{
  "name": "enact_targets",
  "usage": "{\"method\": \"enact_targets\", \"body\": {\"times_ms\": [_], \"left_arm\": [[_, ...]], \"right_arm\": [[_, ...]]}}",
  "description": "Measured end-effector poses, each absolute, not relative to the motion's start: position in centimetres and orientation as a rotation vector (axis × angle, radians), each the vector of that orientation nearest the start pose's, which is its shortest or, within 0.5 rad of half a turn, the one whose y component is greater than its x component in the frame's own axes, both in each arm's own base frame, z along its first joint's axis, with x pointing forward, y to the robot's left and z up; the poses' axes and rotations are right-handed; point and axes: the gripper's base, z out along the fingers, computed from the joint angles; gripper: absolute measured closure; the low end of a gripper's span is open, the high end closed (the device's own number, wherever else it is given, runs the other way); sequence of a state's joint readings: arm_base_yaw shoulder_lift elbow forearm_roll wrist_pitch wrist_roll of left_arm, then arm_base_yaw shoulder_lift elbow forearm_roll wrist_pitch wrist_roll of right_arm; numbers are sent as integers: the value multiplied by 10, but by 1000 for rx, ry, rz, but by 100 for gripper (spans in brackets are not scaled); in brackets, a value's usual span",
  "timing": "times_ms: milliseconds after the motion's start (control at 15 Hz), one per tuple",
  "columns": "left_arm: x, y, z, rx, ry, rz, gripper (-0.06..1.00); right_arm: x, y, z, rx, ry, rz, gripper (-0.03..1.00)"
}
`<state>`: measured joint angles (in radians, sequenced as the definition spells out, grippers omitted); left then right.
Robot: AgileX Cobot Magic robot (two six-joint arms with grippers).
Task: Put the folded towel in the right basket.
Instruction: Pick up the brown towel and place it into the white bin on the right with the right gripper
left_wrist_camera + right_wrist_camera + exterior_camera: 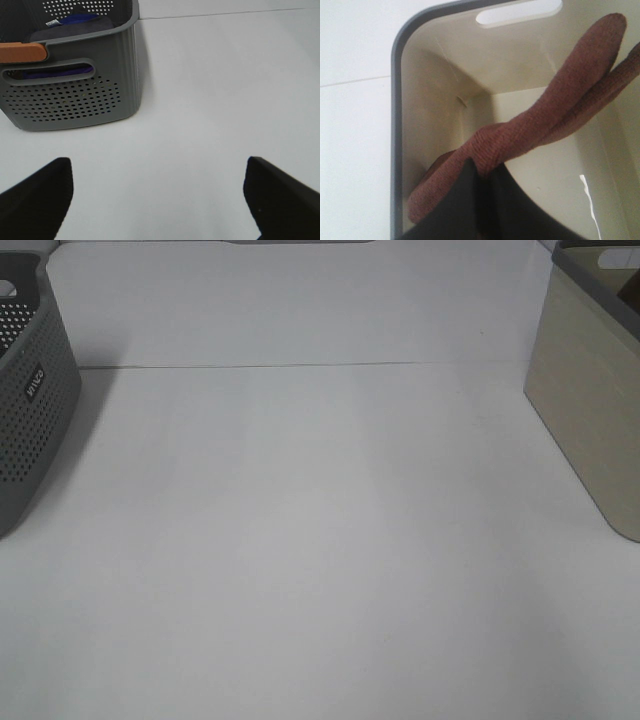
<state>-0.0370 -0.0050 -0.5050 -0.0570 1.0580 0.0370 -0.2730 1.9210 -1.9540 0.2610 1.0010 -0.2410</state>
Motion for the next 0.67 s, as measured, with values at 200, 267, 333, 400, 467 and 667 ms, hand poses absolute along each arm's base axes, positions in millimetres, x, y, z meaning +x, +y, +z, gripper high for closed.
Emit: {"method": "enact_targets", "body": {"times_ms": [200,267,333,400,467,667], "left_arm": [[-6,-4,279,78,2029,-68,7],[-6,-4,279,78,2029,-68,7],[-6,-4,279,78,2029,-68,7],[-6,-4,279,78,2029,-68,7],[-6,-4,279,78,2029,-68,7],[-6,-4,279,78,2029,-68,7]], "right_arm": [[426,-97,354,119,2449,130,96],[425,-99,347,134,2504,120,95],[423,-101,340,165,2562,101,91],[422,-105,333,218,2614,67,81],[419,-109,329,271,2654,14,64],[414,-116,329,378,2679,-80,13]]}}
